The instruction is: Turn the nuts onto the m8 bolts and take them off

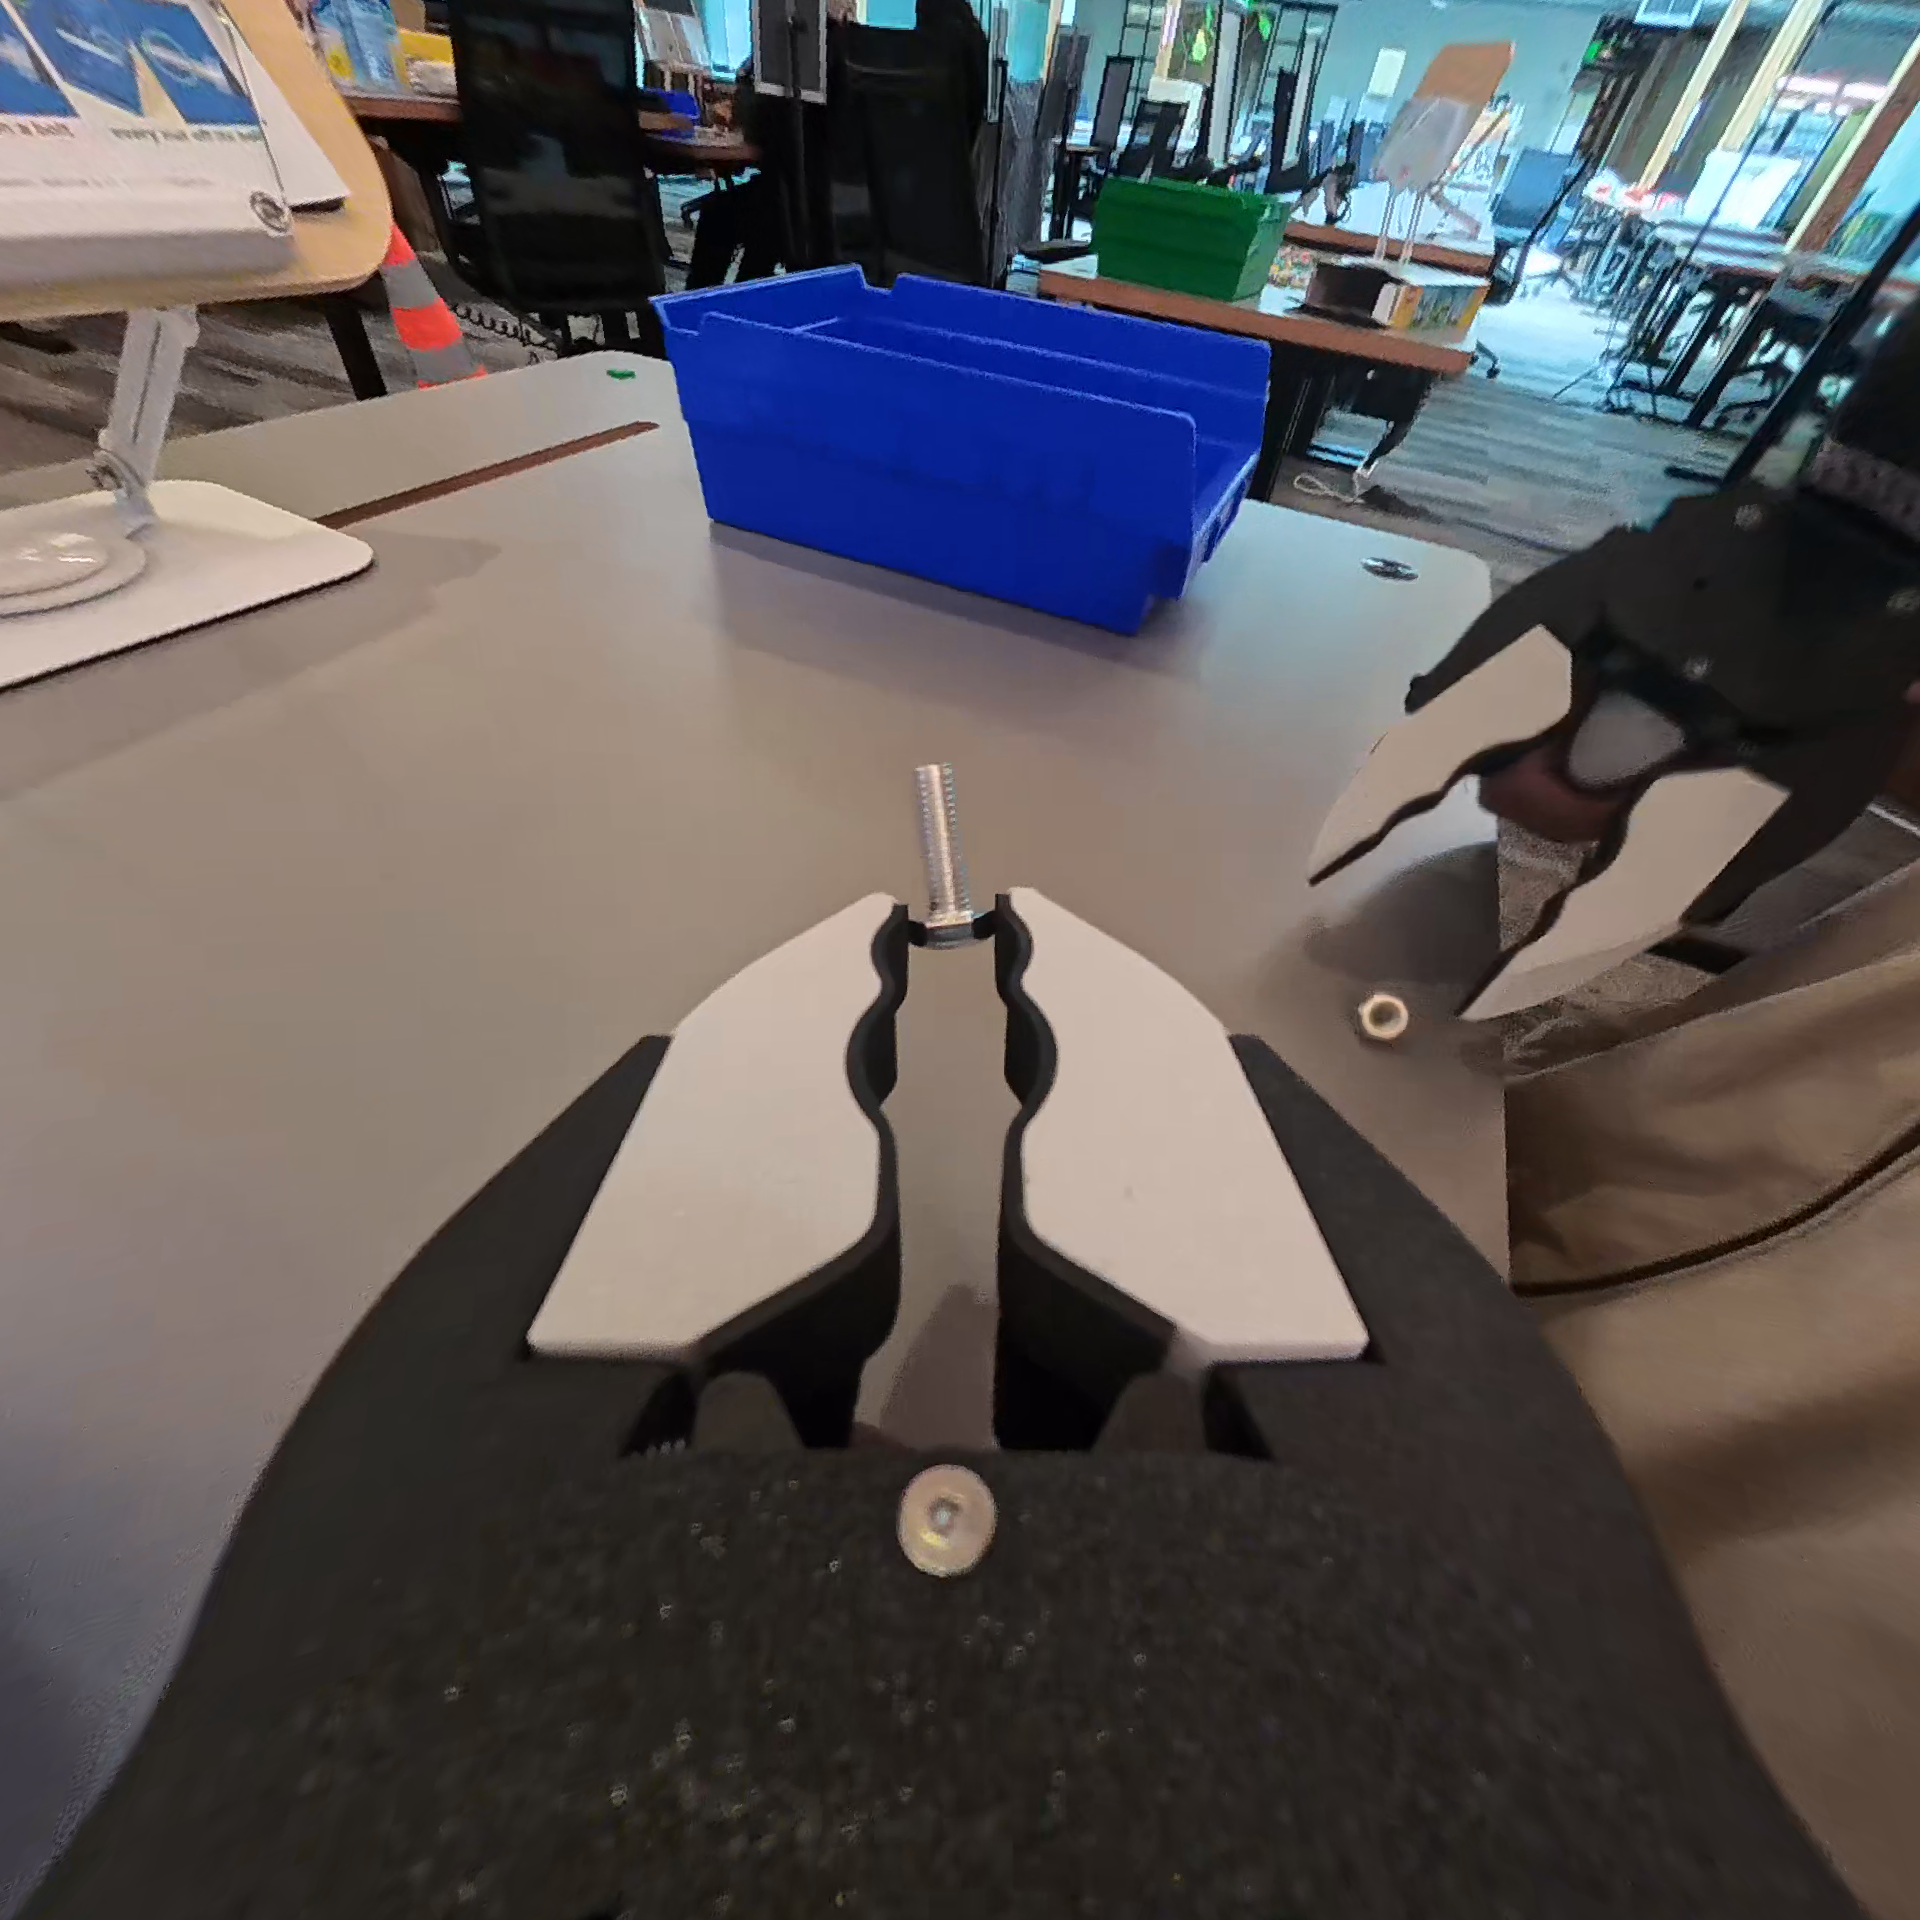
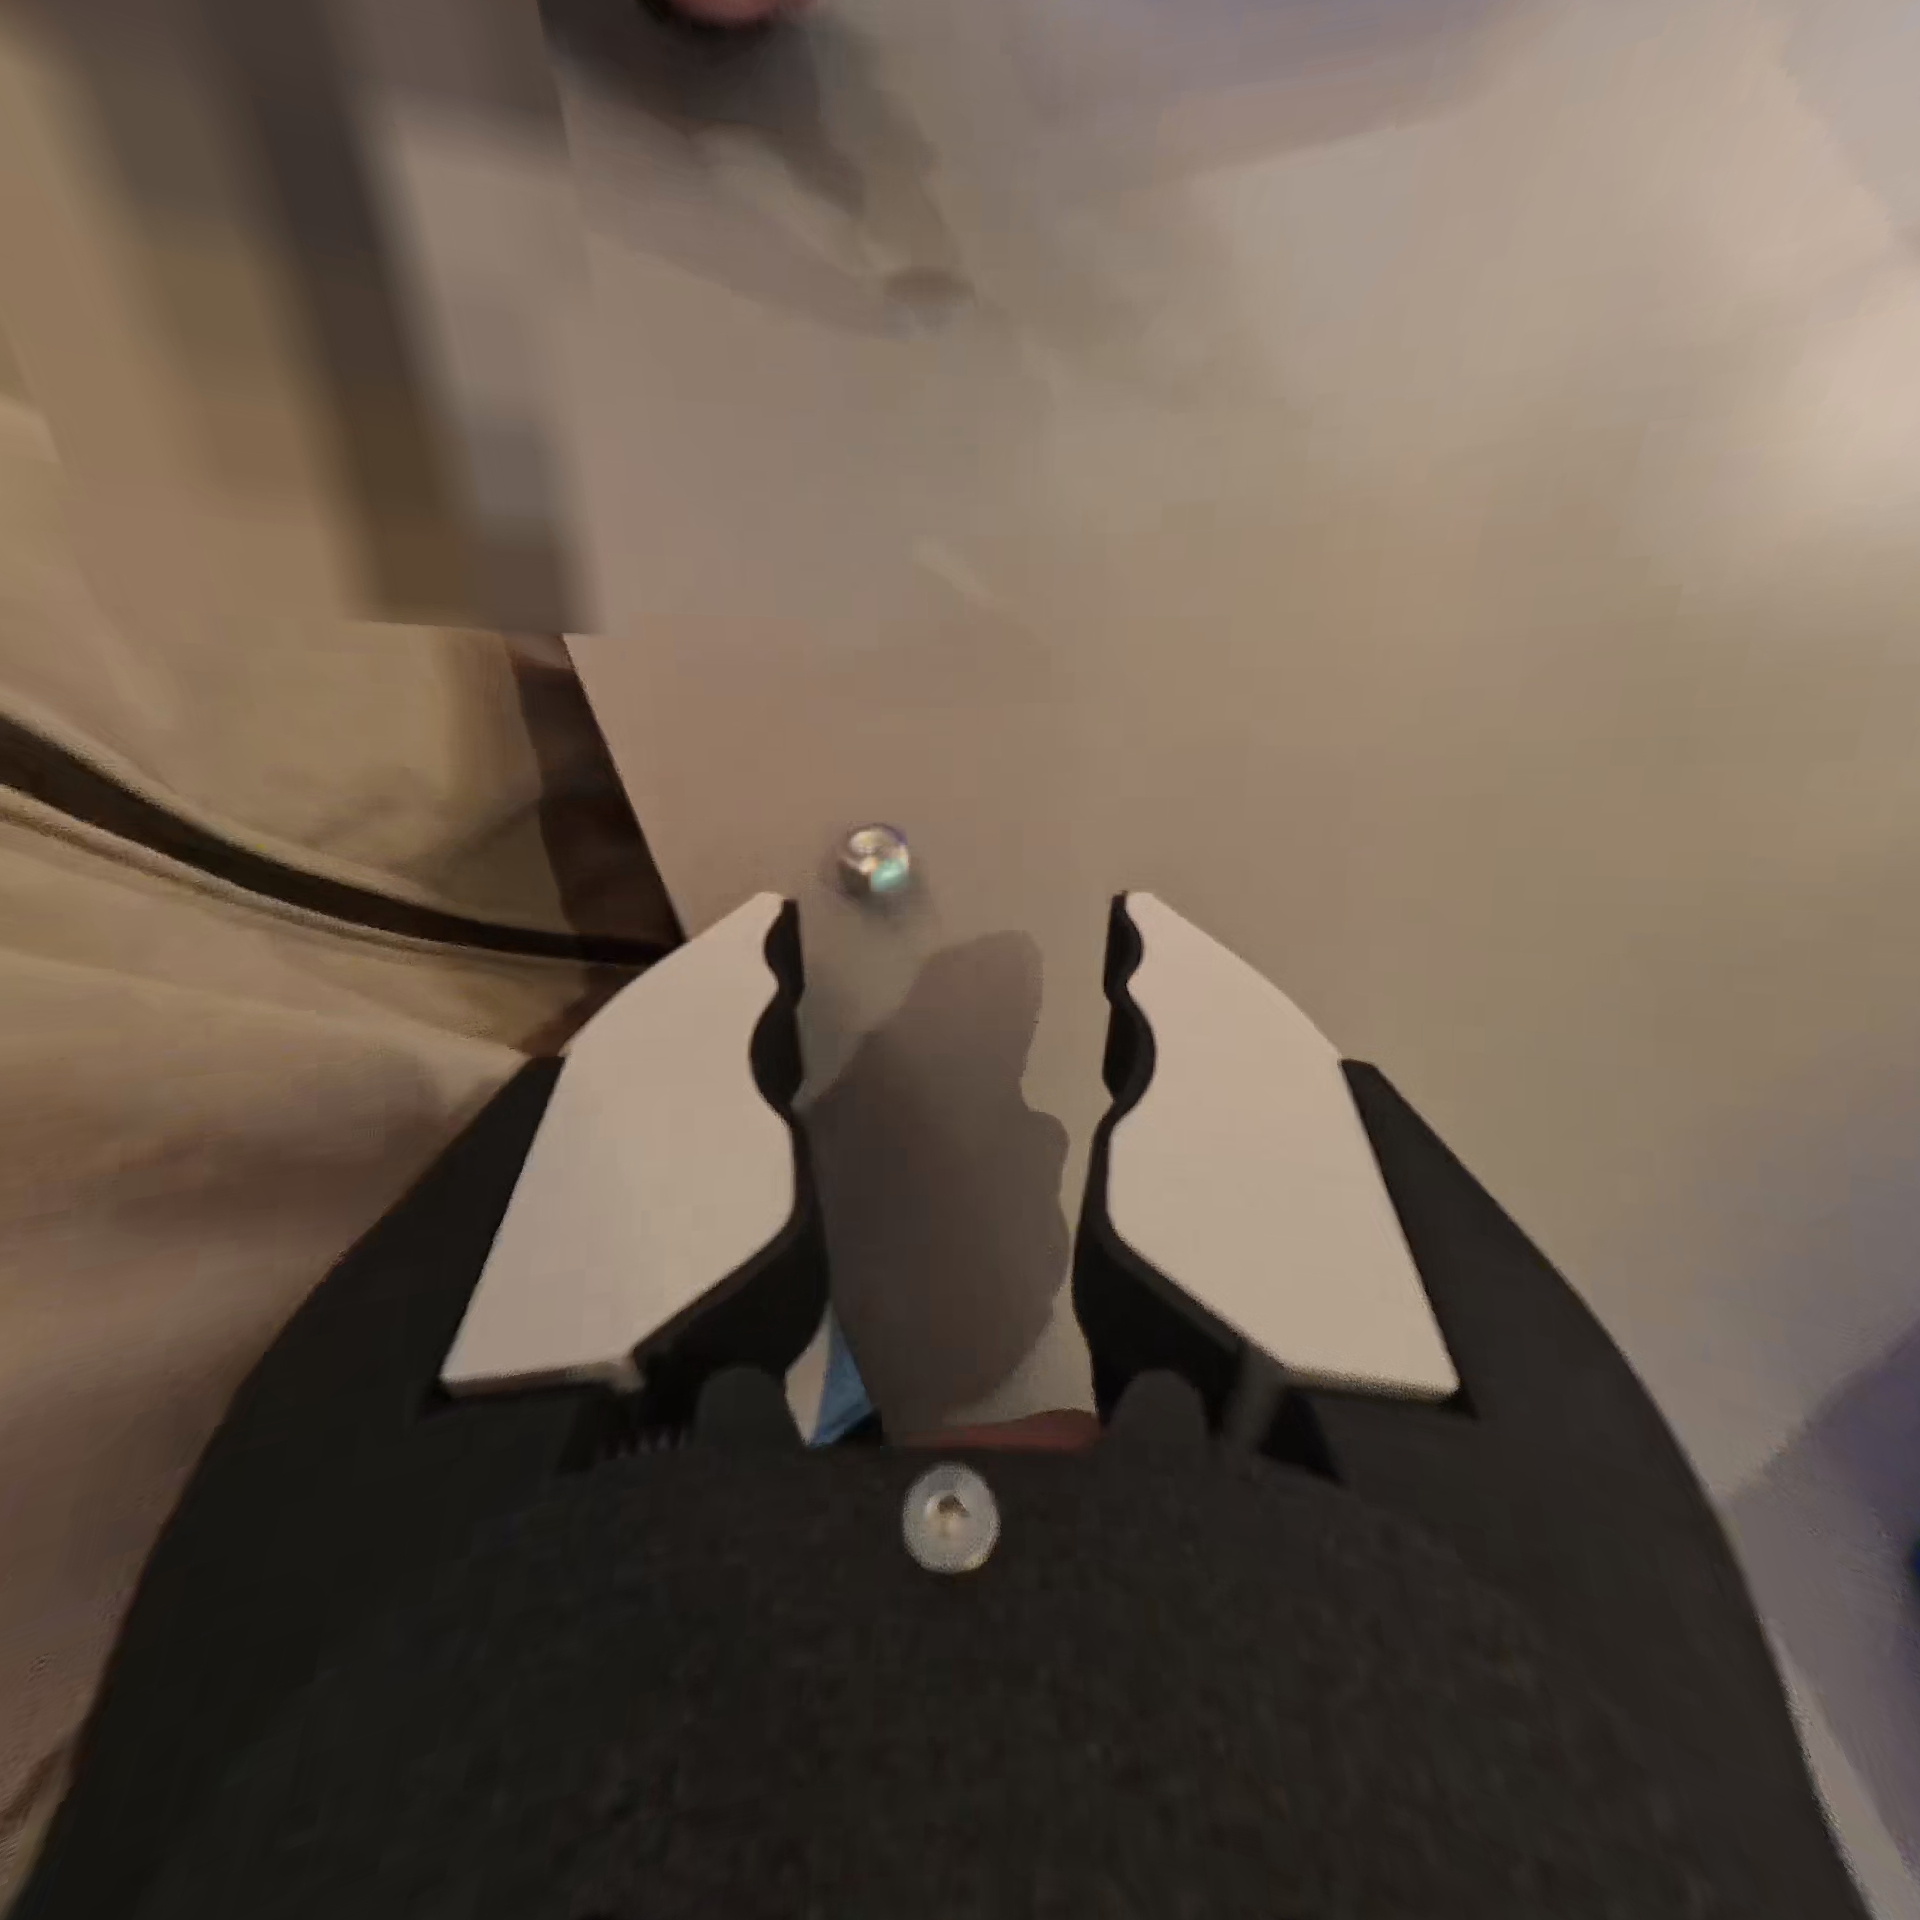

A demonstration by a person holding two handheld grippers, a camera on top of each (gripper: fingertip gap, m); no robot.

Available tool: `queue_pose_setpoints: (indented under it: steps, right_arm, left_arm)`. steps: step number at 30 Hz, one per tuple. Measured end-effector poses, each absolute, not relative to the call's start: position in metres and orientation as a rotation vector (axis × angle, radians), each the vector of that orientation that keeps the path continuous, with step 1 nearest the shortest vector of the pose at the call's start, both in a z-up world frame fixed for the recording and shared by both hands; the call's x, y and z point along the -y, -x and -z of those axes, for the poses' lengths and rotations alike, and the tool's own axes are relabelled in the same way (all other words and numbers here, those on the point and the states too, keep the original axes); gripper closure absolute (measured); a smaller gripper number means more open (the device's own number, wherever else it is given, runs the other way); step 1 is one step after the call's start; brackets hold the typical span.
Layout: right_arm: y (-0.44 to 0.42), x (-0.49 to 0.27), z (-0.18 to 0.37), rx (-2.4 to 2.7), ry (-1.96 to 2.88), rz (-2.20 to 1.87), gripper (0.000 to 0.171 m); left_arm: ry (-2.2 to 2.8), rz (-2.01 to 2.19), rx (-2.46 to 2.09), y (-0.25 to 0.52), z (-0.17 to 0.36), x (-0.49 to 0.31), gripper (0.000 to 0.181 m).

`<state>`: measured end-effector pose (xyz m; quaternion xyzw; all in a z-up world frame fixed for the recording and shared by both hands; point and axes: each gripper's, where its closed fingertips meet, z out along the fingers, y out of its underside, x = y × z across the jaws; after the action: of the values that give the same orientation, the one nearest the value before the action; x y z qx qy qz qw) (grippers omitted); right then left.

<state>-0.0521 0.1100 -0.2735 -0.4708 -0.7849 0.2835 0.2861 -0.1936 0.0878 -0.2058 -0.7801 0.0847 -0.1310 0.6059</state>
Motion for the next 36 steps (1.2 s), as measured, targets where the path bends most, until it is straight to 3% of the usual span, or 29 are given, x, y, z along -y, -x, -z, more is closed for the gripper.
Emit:
queue_pose_setpoints:
  steps: [14, 17, 36]
  right_arm:
    - [0.070, -0.100, 0.263, 2.043, 1.424, -0.873, 0.114]
    - [0.070, -0.087, 0.264, 2.010, 1.473, -0.870, 0.130]
    - [0.072, -0.095, 0.287, 1.733, 1.747, -0.739, 0.141]
  left_arm:
    - [1.789, 0.208, -0.104, 0.202, 0.196, -0.077, 0.166]
    - [1.786, 0.229, -0.087, 0.199, 0.198, -0.070, 0.166]
    - [1.792, 0.291, -0.175, 0.174, 0.202, -0.065, 0.166]
